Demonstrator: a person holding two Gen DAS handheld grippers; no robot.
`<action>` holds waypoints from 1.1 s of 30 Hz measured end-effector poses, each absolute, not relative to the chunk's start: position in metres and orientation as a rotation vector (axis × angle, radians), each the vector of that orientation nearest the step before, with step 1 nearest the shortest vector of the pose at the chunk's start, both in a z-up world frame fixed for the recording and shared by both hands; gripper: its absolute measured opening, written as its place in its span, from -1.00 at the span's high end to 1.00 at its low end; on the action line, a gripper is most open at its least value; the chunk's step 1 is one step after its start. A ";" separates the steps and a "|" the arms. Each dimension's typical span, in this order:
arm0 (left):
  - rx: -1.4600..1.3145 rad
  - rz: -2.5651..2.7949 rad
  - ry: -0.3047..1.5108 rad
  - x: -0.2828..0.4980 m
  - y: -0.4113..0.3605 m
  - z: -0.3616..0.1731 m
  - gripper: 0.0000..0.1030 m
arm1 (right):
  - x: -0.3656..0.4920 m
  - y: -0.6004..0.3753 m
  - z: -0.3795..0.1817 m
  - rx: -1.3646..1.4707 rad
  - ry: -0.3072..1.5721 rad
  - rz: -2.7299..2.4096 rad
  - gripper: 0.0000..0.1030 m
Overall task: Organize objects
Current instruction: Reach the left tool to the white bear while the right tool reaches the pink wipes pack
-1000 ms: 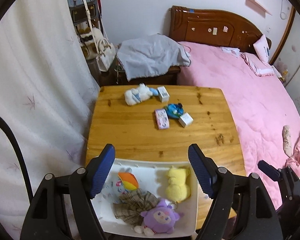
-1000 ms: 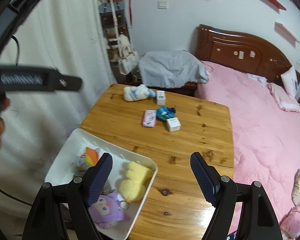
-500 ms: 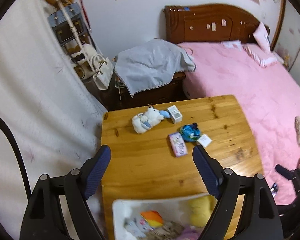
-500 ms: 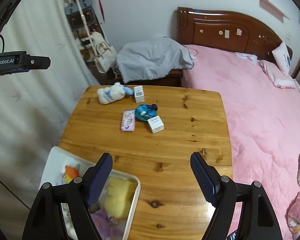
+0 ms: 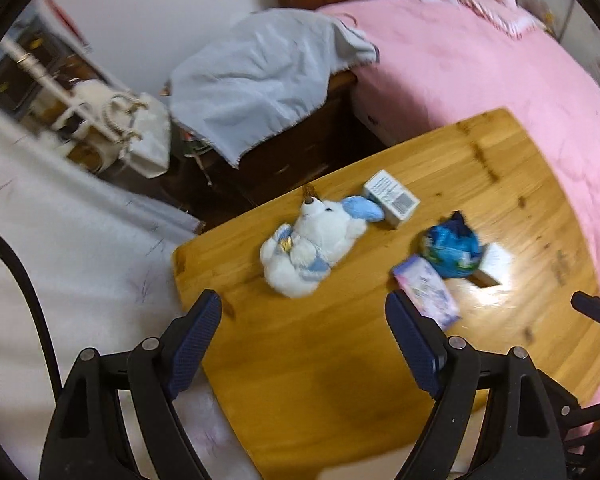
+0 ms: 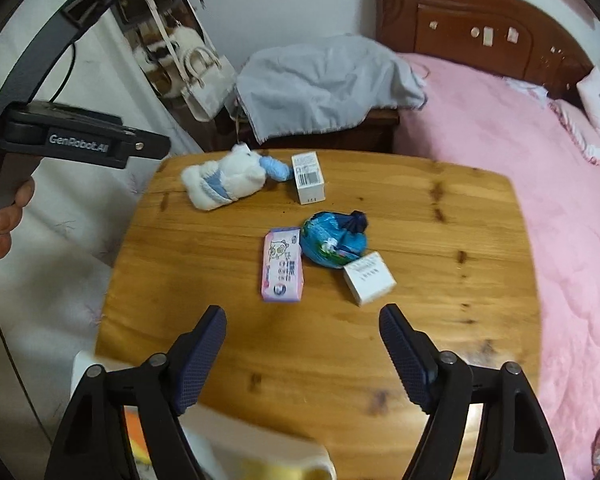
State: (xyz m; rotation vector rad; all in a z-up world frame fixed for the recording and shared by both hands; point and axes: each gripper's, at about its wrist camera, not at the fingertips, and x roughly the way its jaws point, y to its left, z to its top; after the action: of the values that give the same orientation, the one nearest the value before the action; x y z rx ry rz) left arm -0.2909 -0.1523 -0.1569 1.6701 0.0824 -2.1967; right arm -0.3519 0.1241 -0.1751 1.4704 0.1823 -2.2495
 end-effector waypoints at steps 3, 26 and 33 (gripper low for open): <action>1.753 -2.188 -0.008 -0.311 -0.162 -0.191 -0.74 | -0.369 0.109 -0.201 1.507 0.190 -2.236 -0.49; 1.904 -2.118 -0.085 -0.348 -0.186 -0.299 -0.66 | -0.417 0.052 -0.297 1.710 0.203 -2.165 0.03; 1.875 -2.140 -0.012 -0.344 -0.188 -0.294 -0.25 | -0.410 0.039 -0.290 1.707 0.283 -2.136 0.31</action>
State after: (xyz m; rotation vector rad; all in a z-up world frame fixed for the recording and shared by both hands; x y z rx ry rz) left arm -0.3438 -0.1880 -0.2944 1.8749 -0.0121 -2.1396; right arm -0.4101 0.0387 -0.2905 1.7065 0.2832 -2.1356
